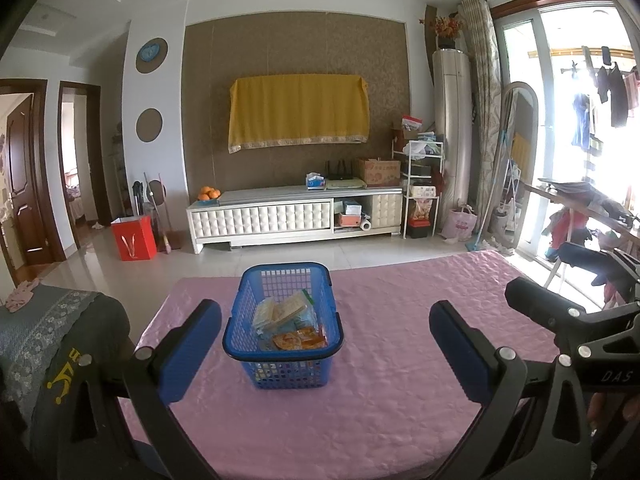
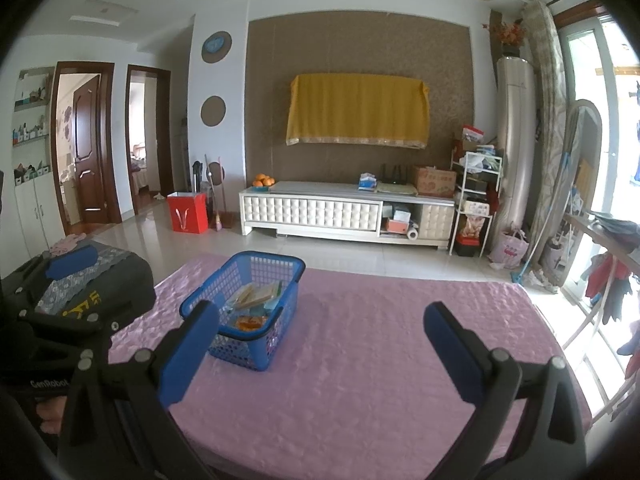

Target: Organize snacks

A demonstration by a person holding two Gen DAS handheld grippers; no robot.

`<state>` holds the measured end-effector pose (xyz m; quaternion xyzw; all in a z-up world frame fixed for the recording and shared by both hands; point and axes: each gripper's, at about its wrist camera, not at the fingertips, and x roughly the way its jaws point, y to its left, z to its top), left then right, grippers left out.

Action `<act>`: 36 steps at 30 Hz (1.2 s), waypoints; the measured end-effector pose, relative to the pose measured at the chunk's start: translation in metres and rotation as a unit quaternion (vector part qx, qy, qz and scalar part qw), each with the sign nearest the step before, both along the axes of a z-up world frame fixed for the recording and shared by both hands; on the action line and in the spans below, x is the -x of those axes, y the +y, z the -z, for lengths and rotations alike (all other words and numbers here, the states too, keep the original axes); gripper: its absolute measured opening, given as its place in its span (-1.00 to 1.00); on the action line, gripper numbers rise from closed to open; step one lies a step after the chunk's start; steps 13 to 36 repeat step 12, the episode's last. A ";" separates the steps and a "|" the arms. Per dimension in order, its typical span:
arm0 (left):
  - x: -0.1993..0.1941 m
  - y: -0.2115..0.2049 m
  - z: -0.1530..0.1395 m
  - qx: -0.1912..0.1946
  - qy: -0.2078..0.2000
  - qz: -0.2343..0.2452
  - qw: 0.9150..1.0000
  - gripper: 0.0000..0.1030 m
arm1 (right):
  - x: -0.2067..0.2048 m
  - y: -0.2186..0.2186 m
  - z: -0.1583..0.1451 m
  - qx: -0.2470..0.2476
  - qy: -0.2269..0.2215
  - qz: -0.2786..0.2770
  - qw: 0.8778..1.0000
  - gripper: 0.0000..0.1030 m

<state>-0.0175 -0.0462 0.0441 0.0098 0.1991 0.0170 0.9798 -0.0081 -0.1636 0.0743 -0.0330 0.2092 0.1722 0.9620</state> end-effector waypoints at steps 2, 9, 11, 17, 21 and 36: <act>0.000 0.000 0.000 0.000 0.000 0.000 1.000 1.00 | 0.000 0.000 0.000 0.000 0.000 0.000 1.000 1.00; 0.000 0.001 0.000 0.000 -0.002 0.000 1.000 1.00 | 0.001 0.000 0.001 -0.002 0.001 -0.002 1.000 1.00; 0.000 0.001 -0.001 0.000 -0.002 0.000 1.000 1.00 | 0.001 0.000 0.001 -0.001 0.001 -0.004 1.000 1.00; 0.000 0.001 -0.002 0.000 -0.001 0.000 1.000 1.00 | 0.002 0.000 0.001 -0.001 0.001 -0.005 1.000 1.00; 0.000 0.001 -0.002 0.000 -0.001 0.000 1.000 1.00 | 0.002 0.000 0.001 -0.001 0.001 -0.005 1.000 1.00; 0.000 0.001 -0.002 0.000 -0.001 0.000 1.000 1.00 | 0.002 0.000 0.001 -0.001 0.001 -0.005 1.000 1.00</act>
